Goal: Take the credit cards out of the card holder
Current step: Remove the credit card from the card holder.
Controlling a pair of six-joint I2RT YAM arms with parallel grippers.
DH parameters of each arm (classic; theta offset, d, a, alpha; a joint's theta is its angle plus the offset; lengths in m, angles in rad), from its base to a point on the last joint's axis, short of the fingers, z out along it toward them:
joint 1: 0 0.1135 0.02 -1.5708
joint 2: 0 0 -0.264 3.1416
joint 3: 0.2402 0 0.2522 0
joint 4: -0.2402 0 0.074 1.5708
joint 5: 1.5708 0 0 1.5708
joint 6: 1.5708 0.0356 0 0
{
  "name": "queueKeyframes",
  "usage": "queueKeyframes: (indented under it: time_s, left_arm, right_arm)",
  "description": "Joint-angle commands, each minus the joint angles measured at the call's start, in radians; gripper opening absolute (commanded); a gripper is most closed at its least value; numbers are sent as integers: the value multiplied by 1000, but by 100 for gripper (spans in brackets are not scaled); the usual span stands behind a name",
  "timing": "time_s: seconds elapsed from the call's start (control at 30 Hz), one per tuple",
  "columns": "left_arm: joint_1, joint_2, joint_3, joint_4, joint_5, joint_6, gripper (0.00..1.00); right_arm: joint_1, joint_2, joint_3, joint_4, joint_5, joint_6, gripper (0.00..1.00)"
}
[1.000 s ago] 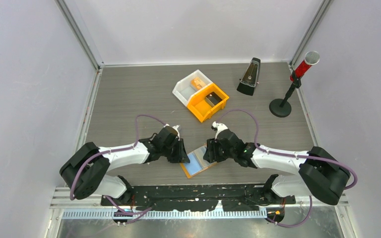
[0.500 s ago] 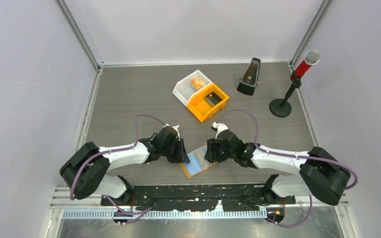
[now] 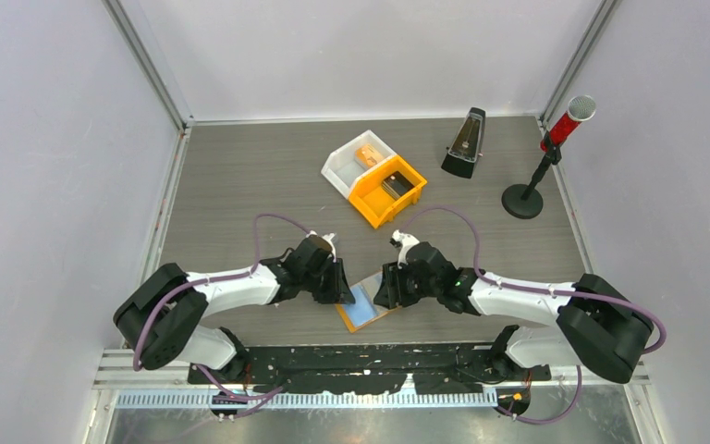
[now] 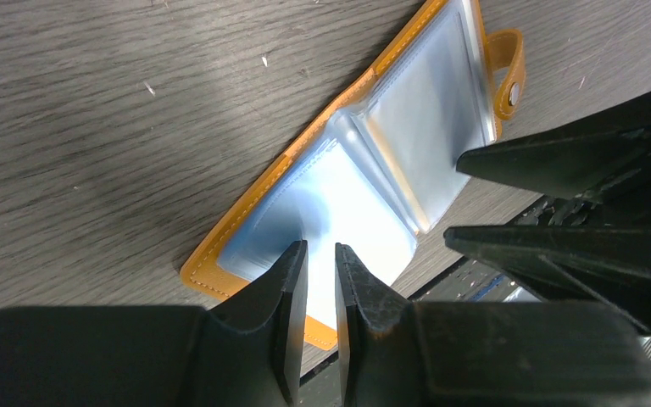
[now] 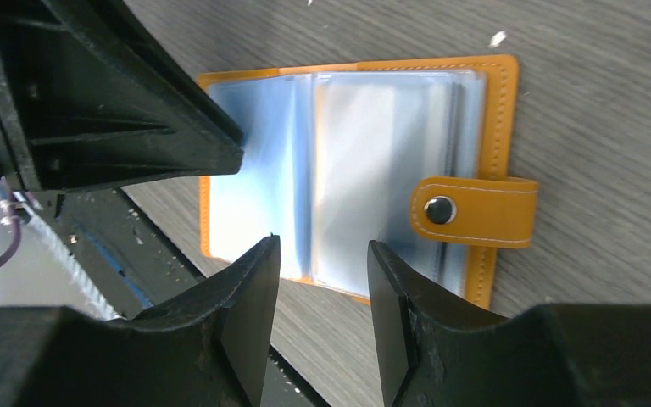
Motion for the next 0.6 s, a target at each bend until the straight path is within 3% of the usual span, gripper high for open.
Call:
queueKeyframes:
  time_s: [0.0, 0.23, 0.43, 0.57]
  left_arm:
    - [-6, 16, 17, 8, -2, 17, 21]
    - [-7, 10, 26, -8, -7, 20, 21]
    - [-9, 1, 18, -23, -22, 21, 21]
    - [-8, -7, 8, -29, -34, 24, 21]
  right_arm:
    - [2, -27, -13, 97, -95, 55, 50]
    - [2, -48, 4, 100, -118, 58, 50]
    - [1, -95, 49, -101, 65, -32, 50]
    - [-3, -98, 49, -136, 110, -61, 51]
